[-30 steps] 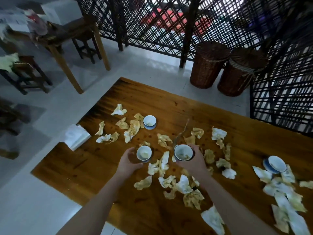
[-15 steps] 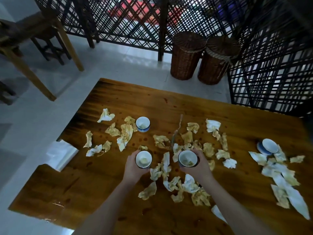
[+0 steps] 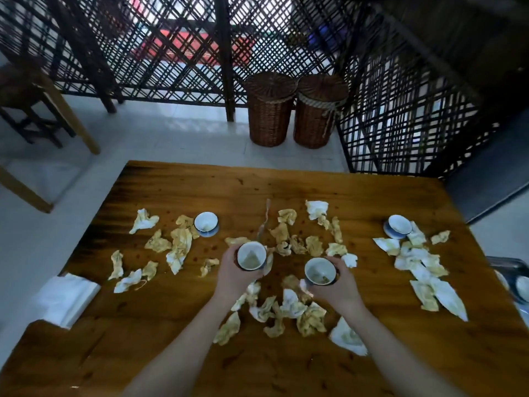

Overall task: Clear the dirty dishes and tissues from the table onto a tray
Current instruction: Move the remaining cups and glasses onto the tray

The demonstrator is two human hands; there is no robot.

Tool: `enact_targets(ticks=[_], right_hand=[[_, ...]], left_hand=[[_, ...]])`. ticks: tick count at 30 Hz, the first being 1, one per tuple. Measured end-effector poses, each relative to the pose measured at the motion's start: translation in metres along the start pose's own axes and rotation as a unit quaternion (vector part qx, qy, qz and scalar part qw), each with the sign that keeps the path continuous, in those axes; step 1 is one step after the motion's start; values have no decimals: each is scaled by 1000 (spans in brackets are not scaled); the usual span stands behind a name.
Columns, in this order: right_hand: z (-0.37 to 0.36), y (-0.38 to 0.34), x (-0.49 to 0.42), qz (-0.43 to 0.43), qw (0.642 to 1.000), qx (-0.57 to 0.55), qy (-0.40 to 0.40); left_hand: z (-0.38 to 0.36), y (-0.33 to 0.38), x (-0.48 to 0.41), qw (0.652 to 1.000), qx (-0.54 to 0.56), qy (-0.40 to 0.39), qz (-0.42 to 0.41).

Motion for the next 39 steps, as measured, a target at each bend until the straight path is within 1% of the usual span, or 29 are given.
enact_targets(ticks=[3,7,10,18,24,27,33,39], right_hand=[[32,6,10,4,999,-9,32],[78,22,25,5,997,0,79],[114,38,42,0,994,-10,113],[224,93,104,4,982,-6,190],[312,134,154,7,970,-12,242],[347,150,174,9,965,-26,259],[410,195,213,-25,957,-90,275],[460,231,237,-33,943,-132,302]], left_hand=[[-34,27,5,999,10,-39,-32],[-82,50,17,996,9,-85,-29],[-117,72,34,992,1,-114,-50],[-219,122,107,979,-8,-171,-109],[-303,133,166,971,2,-213,-107],[-338,140,193,969,-14,-224,-101],[-415,160,248,959,-43,-257,-114],[-477,171,274,948,-46,-288,-126]])
Point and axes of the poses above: each hand's wrist, its own x-axis away from the middle knuckle, its own z-axis out of the back of the hand, y = z × x, the point moved 9 cm from there along -x, towards the middle knuckle
